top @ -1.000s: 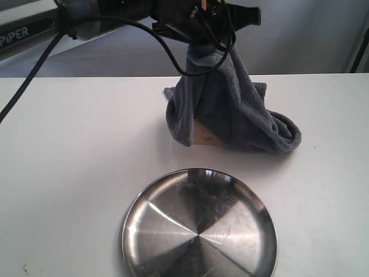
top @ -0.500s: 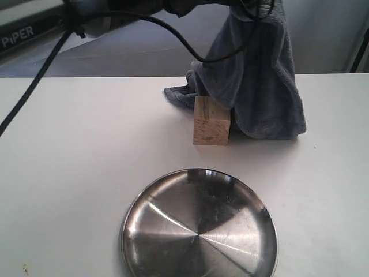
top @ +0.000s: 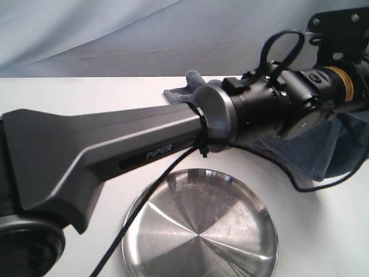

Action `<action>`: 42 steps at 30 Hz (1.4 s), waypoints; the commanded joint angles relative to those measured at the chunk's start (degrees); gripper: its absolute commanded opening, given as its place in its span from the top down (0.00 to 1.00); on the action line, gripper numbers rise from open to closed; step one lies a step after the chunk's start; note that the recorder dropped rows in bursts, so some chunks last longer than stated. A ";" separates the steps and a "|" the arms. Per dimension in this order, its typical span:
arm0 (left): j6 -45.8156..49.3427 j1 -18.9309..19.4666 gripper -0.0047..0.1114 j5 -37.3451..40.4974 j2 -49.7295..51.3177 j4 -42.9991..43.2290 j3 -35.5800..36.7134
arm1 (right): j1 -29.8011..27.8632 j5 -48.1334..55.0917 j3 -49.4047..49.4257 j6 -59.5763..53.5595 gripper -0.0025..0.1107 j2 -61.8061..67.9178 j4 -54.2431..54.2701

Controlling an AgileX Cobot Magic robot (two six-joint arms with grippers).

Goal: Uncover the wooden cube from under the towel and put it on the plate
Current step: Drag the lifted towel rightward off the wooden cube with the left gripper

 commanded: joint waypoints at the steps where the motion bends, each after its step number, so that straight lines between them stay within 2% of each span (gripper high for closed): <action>1: 0.26 -1.97 0.96 1.95 1.83 -0.25 -0.32 | 0.00 0.68 0.15 0.23 0.95 -0.37 0.28; 6: 1.37 -1.58 0.94 8.85 2.97 -0.25 -0.32 | 0.00 0.68 0.15 0.23 0.95 -0.37 0.28; 11: 1.77 -1.61 0.88 18.09 3.50 1.49 -0.32 | 0.00 0.68 0.15 0.23 0.95 -0.37 0.28; 15: 4.47 -1.61 0.82 22.43 3.78 1.23 -0.32 | 0.00 0.68 0.15 0.23 0.95 -0.37 0.28; 18: 5.47 -1.61 0.77 23.38 3.92 1.23 -0.32 | 0.00 0.68 0.15 0.23 0.95 -0.37 0.28; 31: 7.55 -1.61 0.38 23.98 3.92 1.47 -0.32 | 0.00 0.68 0.15 0.23 0.95 -0.37 0.28; 35: 9.45 -1.61 0.27 26.57 2.99 1.47 -0.32 | 0.00 0.68 0.15 0.23 0.95 -0.37 0.28; 42: 11.95 -1.61 0.23 31.92 0.83 1.83 -0.45 | 0.00 0.68 0.15 0.23 0.95 -0.37 0.28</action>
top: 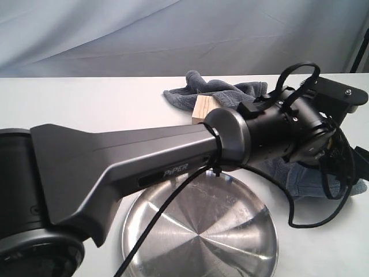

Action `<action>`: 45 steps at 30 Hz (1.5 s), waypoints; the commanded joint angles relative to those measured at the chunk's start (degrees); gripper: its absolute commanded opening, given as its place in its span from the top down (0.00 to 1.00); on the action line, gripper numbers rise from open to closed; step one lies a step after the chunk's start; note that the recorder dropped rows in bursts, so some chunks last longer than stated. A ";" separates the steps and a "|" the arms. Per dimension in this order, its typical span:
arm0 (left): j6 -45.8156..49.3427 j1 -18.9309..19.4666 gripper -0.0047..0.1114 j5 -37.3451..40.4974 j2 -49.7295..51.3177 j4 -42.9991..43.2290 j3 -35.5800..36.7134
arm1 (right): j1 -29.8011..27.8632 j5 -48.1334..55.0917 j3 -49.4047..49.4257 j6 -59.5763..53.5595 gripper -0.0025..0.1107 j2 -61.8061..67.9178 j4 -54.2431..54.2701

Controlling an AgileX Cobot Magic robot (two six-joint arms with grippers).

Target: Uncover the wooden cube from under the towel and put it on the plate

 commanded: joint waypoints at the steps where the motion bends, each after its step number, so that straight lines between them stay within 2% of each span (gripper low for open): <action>1: 1.17 0.11 0.23 1.83 -2.17 0.56 -0.45 | 0.00 0.68 0.15 0.23 0.95 -0.37 0.28; 6: 1.17 0.11 0.23 1.83 -4.38 0.71 -0.45 | 0.00 0.68 0.15 0.23 0.95 -0.37 0.28; 10: 0.25 0.11 0.23 3.23 -5.63 4.50 -0.45 | 0.00 0.68 0.15 0.23 0.95 -0.37 0.28; 17: -15.65 0.52 0.23 9.62 -6.63 20.18 -0.45 | 0.00 0.68 0.15 0.23 0.95 -0.37 0.28; 19: -17.86 1.65 0.23 11.14 -6.63 21.69 -0.45 | 0.00 0.68 0.15 0.23 0.95 -0.37 0.28; 23: -21.96 5.59 0.23 12.36 -6.63 18.43 -0.45 | 0.00 0.68 0.15 0.23 0.95 -0.37 0.28; 29: -21.73 12.29 0.23 8.82 -6.06 8.55 -0.45 | 0.00 0.68 0.15 0.23 0.95 -0.37 0.28; 32: -21.62 14.19 0.23 6.69 -5.50 5.65 -0.45 | 0.00 0.68 0.15 0.23 0.95 -0.37 0.28; 45: -21.42 14.60 0.23 0.52 -0.34 4.07 -0.45 | 0.00 0.68 0.15 0.23 0.95 -0.37 0.28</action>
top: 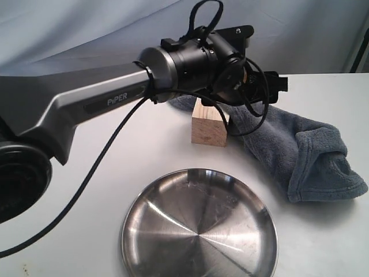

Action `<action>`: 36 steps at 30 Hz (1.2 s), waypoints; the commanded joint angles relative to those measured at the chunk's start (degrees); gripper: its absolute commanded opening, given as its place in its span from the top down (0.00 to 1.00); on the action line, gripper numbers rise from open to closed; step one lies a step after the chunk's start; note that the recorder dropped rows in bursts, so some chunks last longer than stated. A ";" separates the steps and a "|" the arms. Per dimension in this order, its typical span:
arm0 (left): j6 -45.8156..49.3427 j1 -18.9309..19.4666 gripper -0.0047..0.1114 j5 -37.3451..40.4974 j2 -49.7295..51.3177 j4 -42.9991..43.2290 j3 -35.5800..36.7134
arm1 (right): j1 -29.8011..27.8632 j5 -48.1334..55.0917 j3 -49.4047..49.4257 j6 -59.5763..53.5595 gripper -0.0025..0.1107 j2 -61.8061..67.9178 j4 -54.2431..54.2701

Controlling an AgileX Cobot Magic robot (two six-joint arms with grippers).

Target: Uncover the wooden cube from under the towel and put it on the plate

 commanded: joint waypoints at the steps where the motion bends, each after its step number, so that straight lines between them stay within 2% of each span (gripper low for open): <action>1: -0.33 -0.20 0.23 -1.58 1.77 -0.70 -0.28 | 0.00 0.68 0.15 0.23 0.95 -0.37 0.28; 7: -0.33 -0.33 0.25 -4.51 1.92 -1.91 -0.28 | 0.00 0.68 0.15 0.23 0.95 -0.37 0.28; 11: -0.33 -0.33 0.28 -3.38 2.26 -2.74 -0.28 | 0.00 0.68 0.15 0.23 0.95 -0.37 0.28; 16: 5.91 -0.94 0.28 -3.65 2.67 -10.71 -0.28 | 0.00 0.68 0.15 0.23 0.95 -0.37 0.28; 19: 8.71 -1.86 0.28 -2.91 2.75 -10.71 -0.28 | 0.00 0.68 0.15 0.23 0.95 -0.37 0.28; 30: 8.01 -2.31 0.28 1.16 4.42 -11.33 -0.28 | 0.00 0.68 0.15 0.23 0.95 -0.37 0.28; 36: 8.01 -2.31 0.28 -0.47 5.44 -12.38 -0.28 | 0.00 0.68 0.15 0.23 0.95 -0.37 0.28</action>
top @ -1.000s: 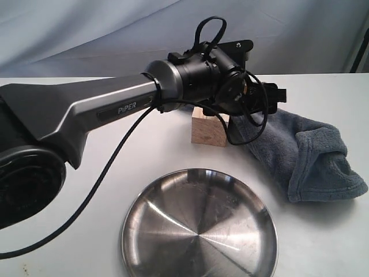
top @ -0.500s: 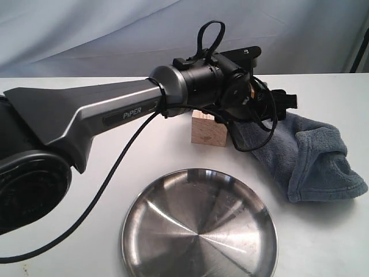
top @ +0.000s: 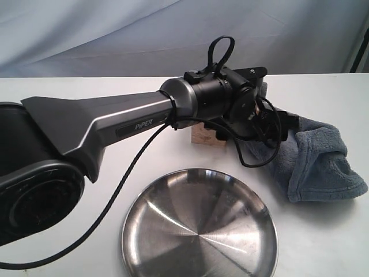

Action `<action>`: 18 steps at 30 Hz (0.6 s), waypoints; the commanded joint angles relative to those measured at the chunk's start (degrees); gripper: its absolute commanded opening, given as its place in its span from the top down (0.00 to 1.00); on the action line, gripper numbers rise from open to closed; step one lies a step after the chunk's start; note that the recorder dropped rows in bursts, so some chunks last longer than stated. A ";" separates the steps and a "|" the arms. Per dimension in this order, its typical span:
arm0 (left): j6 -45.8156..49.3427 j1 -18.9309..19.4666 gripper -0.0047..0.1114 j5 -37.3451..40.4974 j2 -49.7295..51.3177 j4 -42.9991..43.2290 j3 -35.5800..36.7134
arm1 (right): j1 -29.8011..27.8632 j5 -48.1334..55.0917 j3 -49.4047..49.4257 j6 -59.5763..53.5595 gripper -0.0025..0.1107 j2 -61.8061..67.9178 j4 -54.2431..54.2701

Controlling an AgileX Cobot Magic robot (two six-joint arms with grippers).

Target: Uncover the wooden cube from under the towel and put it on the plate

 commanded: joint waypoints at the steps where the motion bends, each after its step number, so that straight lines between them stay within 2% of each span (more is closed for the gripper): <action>1: 0.12 -0.07 0.29 -1.79 0.41 -0.58 -0.28 | 0.00 0.68 0.15 0.23 0.95 -0.37 0.28; 8: 0.12 -0.07 0.39 -4.18 1.44 -0.58 -0.28 | 0.00 0.68 0.15 0.23 0.95 -0.37 0.28; 18: 0.12 -0.07 0.85 -7.10 1.84 -0.58 -0.28 | 0.00 0.68 0.15 0.23 0.95 -0.37 0.28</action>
